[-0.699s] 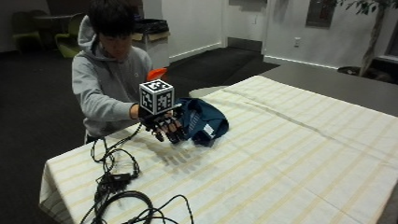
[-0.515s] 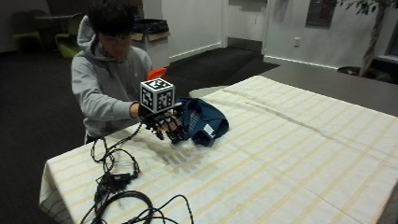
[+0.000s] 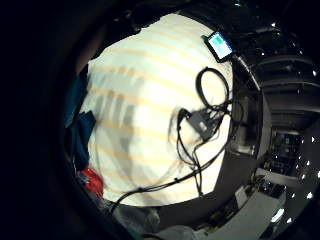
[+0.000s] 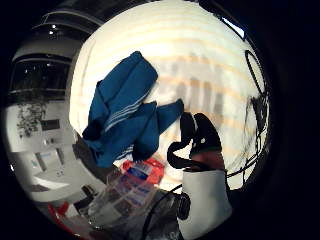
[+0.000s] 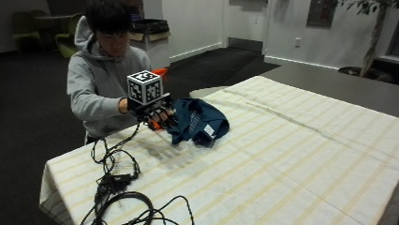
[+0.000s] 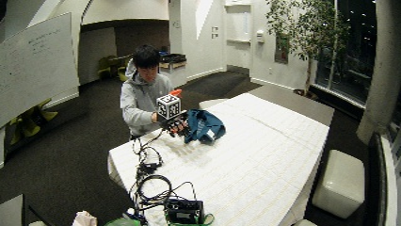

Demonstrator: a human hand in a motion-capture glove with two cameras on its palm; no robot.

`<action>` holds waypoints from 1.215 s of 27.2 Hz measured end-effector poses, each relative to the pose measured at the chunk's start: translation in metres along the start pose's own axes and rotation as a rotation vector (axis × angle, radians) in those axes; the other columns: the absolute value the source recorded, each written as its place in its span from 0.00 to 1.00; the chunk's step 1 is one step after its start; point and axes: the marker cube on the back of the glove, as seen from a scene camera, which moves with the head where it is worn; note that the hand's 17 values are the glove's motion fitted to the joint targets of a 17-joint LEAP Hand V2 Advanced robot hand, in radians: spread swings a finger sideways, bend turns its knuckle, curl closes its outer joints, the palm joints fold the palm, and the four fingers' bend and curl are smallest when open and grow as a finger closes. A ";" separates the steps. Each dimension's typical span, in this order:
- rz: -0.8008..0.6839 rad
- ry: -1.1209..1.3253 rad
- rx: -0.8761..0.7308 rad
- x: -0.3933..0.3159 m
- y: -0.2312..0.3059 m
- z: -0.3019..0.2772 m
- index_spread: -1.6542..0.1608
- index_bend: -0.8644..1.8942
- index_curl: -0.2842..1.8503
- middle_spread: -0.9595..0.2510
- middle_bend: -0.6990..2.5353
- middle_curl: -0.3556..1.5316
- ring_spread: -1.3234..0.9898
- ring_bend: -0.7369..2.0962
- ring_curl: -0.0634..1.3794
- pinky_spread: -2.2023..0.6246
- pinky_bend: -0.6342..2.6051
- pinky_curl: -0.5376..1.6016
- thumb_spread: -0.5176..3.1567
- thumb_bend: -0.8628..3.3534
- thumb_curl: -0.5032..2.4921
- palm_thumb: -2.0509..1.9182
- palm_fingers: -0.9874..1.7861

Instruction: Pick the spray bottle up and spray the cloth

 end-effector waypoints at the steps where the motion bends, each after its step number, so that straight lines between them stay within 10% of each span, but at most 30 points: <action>1: -0.010 -0.001 0.001 0.001 0.006 -0.001 0.72 0.37 0.24 0.74 0.29 0.30 0.58 0.32 0.14 0.86 0.33 0.37 0.39 0.27 0.26 0.69 0.49; 17: -0.152 -0.068 -0.020 0.017 0.117 -0.019 0.71 0.37 0.25 0.74 0.29 0.34 0.58 0.32 0.15 0.86 0.33 0.39 0.40 0.24 0.28 0.71 0.46; 33: -0.383 -0.636 -0.078 -0.016 0.138 0.003 0.72 0.34 0.23 0.77 0.28 0.35 0.59 0.34 0.18 0.86 0.37 0.41 0.39 0.19 0.28 0.69 0.41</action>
